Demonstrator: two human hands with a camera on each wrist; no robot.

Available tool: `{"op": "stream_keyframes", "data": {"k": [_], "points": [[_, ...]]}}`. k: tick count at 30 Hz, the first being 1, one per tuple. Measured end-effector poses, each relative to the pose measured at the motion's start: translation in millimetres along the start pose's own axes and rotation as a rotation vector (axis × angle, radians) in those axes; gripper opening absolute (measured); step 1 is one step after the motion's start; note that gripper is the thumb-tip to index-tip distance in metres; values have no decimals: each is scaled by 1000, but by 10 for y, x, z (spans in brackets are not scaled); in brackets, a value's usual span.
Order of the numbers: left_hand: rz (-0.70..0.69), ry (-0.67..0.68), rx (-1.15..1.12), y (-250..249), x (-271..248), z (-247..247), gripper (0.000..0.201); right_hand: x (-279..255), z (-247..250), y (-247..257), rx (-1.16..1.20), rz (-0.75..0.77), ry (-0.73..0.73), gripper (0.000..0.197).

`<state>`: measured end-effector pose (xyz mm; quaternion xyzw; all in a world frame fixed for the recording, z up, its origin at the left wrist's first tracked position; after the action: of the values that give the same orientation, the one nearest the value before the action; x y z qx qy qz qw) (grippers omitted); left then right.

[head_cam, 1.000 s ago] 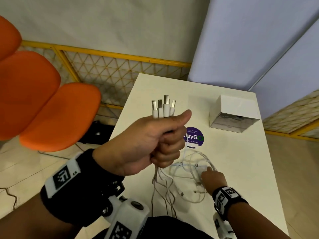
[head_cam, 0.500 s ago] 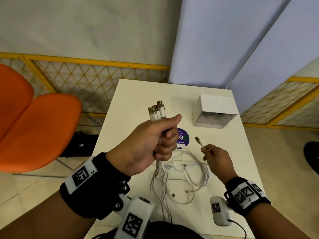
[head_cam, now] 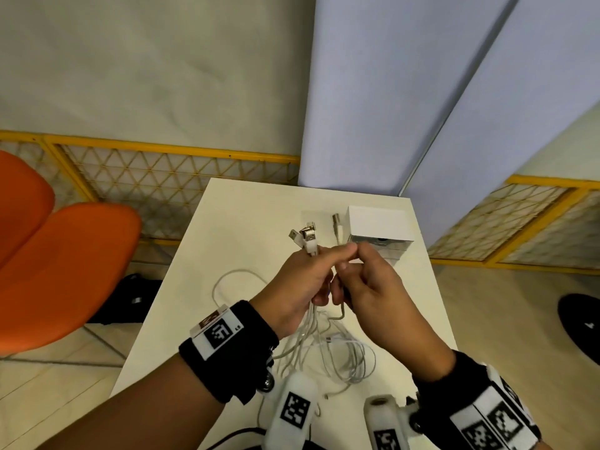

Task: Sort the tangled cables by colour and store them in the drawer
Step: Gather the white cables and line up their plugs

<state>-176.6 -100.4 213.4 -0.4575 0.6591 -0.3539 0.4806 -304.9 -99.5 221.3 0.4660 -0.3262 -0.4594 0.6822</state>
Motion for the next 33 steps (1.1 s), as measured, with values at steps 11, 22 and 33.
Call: {"op": "stream_keyframes", "data": {"k": [11,22,33], "points": [[-13,-111,77,-104,51,-93,58,-76,22,56,-166,31,-18,18],[-236,-94,-250,-834,-162,387,54,62,114,-1186,-306,-5,238,26],[-42,-173,376,-596,-391,412,31,348,-5,-511,-482,267,226,22]]}}
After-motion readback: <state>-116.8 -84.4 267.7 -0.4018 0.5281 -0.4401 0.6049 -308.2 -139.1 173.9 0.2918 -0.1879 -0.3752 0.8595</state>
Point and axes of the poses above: each hand's wrist, its own x-axis towards the middle knuckle, its own z-axis out of the back of the hand, y = z × x, the point moved 1 cm from there along x, towards the middle knuckle, and after that the axes turned 6 degrees about -x, right-handed, at the moved point
